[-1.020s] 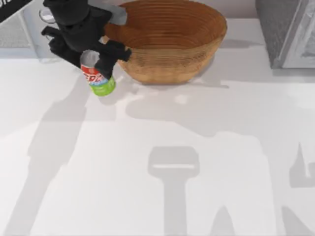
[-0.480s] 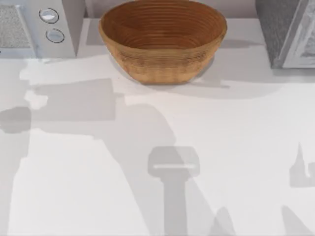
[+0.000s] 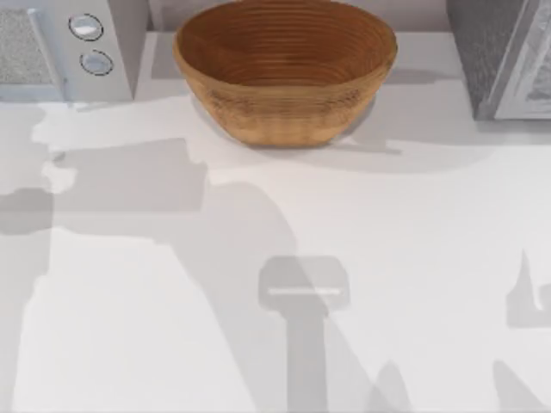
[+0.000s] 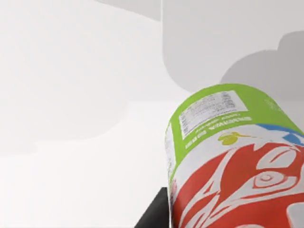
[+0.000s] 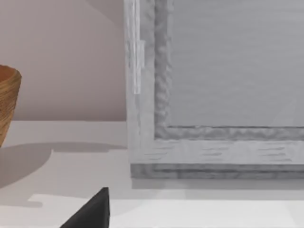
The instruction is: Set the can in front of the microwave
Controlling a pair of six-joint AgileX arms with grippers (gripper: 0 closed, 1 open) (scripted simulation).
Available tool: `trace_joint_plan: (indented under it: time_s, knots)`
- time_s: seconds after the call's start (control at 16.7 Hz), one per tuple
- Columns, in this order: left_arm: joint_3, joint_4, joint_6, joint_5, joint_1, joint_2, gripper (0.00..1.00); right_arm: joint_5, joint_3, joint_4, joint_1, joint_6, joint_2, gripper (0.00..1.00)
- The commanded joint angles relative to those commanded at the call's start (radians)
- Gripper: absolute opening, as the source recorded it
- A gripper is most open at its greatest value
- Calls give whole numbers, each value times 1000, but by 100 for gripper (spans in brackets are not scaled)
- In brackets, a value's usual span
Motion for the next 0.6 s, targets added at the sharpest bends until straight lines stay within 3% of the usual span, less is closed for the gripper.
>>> trace_joint_plan:
  time_s: [0.3,0.6]
  knots:
    - [-12,11,-1,1,1,1,0,0,0,0,0,0,0,100]
    - [-12,11,-1,1,1,1,38,0,0,0,0,0,0,100]
